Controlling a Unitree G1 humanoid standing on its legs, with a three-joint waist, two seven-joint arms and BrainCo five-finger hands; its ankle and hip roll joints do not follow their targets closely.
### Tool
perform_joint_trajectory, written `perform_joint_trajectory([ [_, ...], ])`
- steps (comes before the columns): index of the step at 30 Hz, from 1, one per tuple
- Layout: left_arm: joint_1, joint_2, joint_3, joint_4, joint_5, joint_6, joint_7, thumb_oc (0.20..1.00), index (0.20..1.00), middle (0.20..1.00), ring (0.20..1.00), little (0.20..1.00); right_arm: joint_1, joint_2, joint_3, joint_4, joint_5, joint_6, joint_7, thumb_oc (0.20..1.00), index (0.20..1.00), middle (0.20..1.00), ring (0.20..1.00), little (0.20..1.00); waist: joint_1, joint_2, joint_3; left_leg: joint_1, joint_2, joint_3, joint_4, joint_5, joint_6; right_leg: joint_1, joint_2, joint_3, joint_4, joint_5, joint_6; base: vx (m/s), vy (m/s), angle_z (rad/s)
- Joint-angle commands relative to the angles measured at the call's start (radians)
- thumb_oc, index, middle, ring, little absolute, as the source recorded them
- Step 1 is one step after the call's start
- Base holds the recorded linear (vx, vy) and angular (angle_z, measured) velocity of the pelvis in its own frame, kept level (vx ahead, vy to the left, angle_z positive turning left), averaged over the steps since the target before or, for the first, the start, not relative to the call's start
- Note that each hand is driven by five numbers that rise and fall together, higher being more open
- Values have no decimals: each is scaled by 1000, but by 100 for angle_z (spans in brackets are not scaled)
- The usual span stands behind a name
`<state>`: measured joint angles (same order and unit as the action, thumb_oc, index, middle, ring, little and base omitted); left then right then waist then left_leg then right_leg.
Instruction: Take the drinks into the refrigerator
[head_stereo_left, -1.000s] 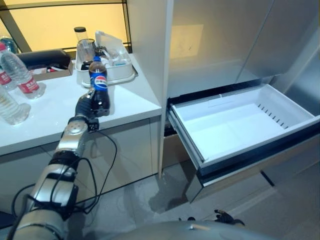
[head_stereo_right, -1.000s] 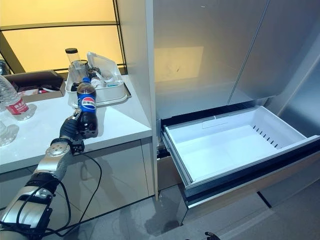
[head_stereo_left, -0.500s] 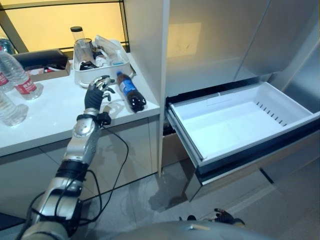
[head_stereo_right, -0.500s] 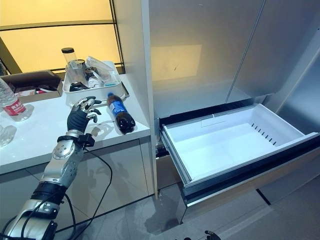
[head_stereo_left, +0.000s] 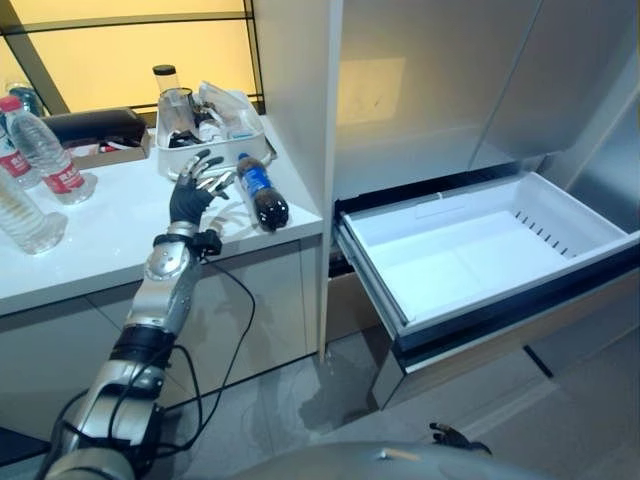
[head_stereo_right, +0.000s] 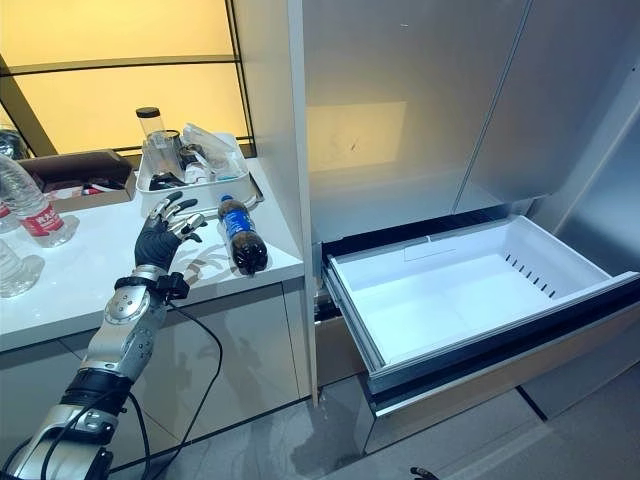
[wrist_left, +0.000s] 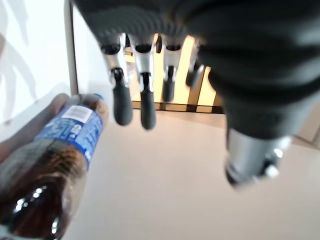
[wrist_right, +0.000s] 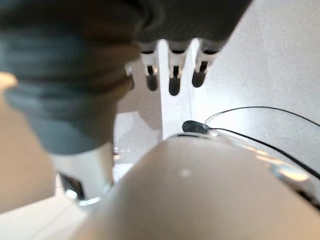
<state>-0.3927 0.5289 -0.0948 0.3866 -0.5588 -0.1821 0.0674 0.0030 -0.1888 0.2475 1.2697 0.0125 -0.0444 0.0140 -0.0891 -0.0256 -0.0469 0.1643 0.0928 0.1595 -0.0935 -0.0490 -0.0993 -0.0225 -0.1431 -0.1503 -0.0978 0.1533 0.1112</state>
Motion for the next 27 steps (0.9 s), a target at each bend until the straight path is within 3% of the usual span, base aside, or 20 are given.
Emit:
perform_joint_trajectory([
  [1,-93,45,60,27,42,-39,-3,1000,1000,1000,1000,1000,-32,4,30,63,0,-15,8,1000,1000,1000,1000,1000,-6,-13,37,-52,-75,-45,6,-16,62,109,35,-64,11,-105,20,0,0,0],
  [8,-121,53,29,137,28,6,-21,1000,1000,1000,1000,1000,-29,8,38,69,0,-8,11,1000,1000,1000,1000,1000,-9,-8,34,-49,-78,-43,6,-16,63,111,35,-62,11,-105,21,0,0,0],
  [12,-202,121,-26,272,20,57,-67,1000,1000,1000,1000,1000,-34,21,54,85,1,11,19,1000,1000,1000,1000,1000,-15,5,32,-50,-78,-40,6,-13,62,110,35,-60,11,-104,22,0,0,0],
  [15,-250,150,-59,314,104,67,-71,1000,1000,1000,1000,1000,-42,26,60,94,5,17,23,1000,1000,1000,1000,1000,-17,7,33,-51,-78,-39,6,-12,62,108,34,-60,11,-103,23,0,0,0],
  [16,-269,173,-85,317,190,64,-79,1000,1000,1000,1000,1000,-42,25,61,94,8,15,24,1000,1000,1000,1000,1000,-19,9,33,-51,-79,-39,6,-12,62,107,35,-58,11,-102,23,0,0,0],
  [17,-305,214,-121,320,363,52,-54,1000,1000,1000,1000,1000,-40,20,57,96,14,8,27,1000,1000,1000,1000,1000,-22,10,32,-51,-78,-39,6,-12,61,106,35,-58,11,-102,22,0,0,0],
  [18,-306,213,-121,321,364,52,-53,1000,1000,1000,1000,1000,-40,20,57,96,14,8,27,1000,1000,1000,1000,1000,-22,10,33,-50,-78,-39,6,-12,61,107,35,-58,11,-102,22,0,0,0],
  [19,-347,274,-200,332,574,14,-30,1000,1000,1000,1000,1000,-34,-2,51,89,22,-7,31,1000,1000,1000,1000,1000,-29,11,34,-51,-76,-37,6,-12,59,105,35,-56,11,-102,22,0,0,0],
  [21,-368,350,-259,360,732,-7,10,1000,1000,1000,1000,1000,-13,-42,50,72,21,-34,35,1000,1000,1000,1000,1000,-39,15,33,-50,-75,-30,6,-12,58,103,35,-52,11,-102,24,0,0,0],
  [23,-381,371,-287,376,780,-9,20,1000,1000,1000,1000,1000,-2,-56,48,62,15,-42,33,1000,1000,1000,1000,1000,-42,15,32,-49,-75,-27,6,-13,57,103,35,-50,11,-102,25,0,0,0],
  [24,-410,422,-363,364,931,-24,61,1000,1000,1000,1000,1000,19,-79,47,55,1,-54,31,1000,1000,1000,1000,1000,-52,20,30,-48,-74,-22,6,-14,56,102,36,-46,11,-102,27,0,0,0],
  [25,-423,448,-398,361,979,-28,66,1000,1000,1000,1000,1000,27,-93,42,55,-6,-57,29,1000,1000,1000,1000,1000,-55,23,30,-47,-74,-19,6,-15,56,101,35,-44,11,-102,28,0,0,0],
  [27,-428,454,-409,370,993,-29,78,1000,1000,1000,1000,1000,29,-97,41,59,-11,-59,32,1000,1000,1000,1000,1000,-57,23,29,-46,-73,-16,6,-15,55,100,35,-43,11,-102,29,0,0,0],
])
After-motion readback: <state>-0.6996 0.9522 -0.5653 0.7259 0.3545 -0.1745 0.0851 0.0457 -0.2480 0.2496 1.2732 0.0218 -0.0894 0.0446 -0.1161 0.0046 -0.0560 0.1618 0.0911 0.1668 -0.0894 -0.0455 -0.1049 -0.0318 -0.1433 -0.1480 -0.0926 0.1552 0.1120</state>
